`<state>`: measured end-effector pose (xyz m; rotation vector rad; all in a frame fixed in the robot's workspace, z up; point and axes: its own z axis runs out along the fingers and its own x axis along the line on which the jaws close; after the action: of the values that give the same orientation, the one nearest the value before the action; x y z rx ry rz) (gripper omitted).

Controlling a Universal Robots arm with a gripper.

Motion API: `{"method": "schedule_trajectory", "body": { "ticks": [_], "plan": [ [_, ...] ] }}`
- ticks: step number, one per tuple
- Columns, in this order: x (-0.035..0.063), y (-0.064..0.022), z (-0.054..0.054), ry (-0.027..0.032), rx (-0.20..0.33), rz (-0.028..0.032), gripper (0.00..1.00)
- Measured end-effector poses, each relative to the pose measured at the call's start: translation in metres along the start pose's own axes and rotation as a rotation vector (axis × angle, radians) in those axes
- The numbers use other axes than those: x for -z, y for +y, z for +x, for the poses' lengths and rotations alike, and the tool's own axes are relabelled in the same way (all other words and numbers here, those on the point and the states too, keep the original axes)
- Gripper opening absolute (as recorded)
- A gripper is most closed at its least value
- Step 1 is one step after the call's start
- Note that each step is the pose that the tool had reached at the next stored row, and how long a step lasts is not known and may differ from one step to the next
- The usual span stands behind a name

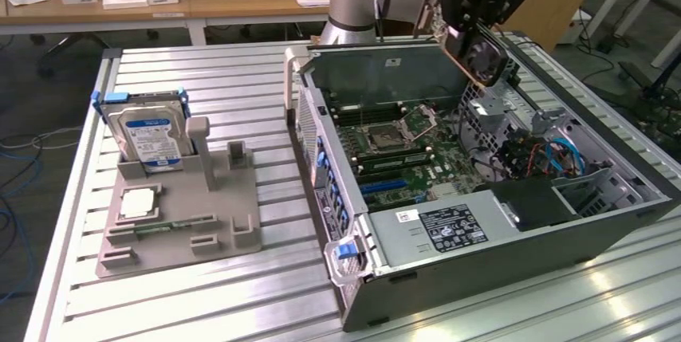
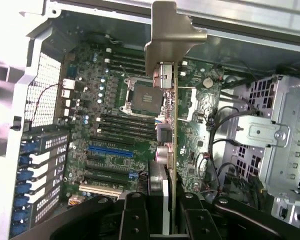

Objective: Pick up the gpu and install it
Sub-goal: 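Insert the gpu into the slot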

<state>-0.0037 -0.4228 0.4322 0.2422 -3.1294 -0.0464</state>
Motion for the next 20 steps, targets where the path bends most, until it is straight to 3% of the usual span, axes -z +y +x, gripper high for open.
{"method": "schedule_trajectory", "body": {
  "ticks": [20],
  "plan": [
    [0.0000, 0.0000, 0.0000, 0.0079, 0.265, 0.0001, 0.28]
  ]
}}
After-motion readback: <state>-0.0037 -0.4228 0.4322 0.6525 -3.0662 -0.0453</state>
